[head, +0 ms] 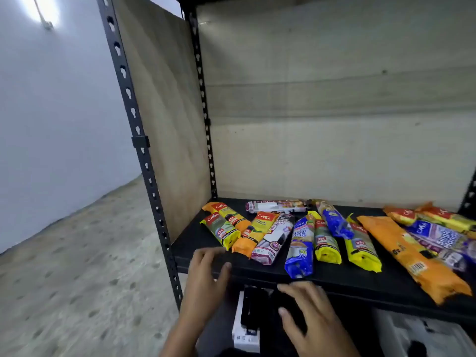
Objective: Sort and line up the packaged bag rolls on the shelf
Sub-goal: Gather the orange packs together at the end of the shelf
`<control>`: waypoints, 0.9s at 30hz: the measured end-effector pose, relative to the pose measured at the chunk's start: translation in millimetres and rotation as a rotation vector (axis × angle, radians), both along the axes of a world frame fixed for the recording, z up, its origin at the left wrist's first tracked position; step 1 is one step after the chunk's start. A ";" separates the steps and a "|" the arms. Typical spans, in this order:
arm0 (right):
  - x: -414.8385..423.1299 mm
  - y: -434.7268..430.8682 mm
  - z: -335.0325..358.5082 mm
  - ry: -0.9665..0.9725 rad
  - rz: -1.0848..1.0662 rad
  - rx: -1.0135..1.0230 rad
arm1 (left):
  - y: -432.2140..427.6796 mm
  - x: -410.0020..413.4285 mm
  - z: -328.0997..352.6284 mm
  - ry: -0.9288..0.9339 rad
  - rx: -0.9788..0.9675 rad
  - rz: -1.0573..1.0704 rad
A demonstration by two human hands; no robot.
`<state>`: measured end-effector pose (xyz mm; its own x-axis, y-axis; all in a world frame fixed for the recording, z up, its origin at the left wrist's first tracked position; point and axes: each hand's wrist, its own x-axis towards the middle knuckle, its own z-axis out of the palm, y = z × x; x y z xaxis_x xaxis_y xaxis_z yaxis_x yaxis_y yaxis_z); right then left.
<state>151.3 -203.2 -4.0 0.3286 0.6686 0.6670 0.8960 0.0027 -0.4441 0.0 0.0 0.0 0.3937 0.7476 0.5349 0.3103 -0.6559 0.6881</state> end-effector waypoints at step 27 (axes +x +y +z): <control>69.9 116.6 68.1 -0.064 -0.152 -0.471 | 72.0 32.7 18.1 0.194 0.028 0.003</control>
<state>221.2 -86.6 64.1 0.4141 0.8498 0.3260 0.8961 -0.3179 -0.3098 32.7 72.0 18.1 0.4892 0.7348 0.4698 0.4371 -0.6727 0.5970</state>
